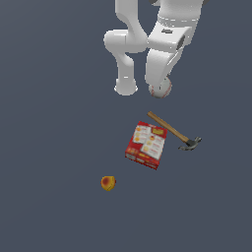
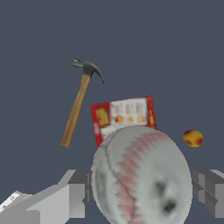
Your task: Pick up a designated object from a clutter of objects.
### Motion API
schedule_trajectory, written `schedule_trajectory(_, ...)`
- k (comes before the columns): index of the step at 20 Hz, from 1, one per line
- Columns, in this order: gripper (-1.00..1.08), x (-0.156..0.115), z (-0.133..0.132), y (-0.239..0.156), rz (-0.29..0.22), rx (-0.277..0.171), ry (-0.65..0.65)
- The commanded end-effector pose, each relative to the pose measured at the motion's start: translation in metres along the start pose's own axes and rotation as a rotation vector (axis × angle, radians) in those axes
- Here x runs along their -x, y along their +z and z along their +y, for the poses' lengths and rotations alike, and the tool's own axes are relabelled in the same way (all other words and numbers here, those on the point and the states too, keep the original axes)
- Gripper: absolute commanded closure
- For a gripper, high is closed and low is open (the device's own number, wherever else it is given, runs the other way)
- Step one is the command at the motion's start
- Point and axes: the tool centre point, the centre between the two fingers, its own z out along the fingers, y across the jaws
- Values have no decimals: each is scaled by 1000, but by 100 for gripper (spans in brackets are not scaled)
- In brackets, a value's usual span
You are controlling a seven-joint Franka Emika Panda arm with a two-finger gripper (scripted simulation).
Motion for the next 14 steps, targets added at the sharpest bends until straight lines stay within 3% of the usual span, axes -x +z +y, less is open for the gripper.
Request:
schedule_trajectory(1,108,-4,-10,-18,0,-1,1)
schedule_trajectory(14,108,-14,-31,-57,0,-2,5)
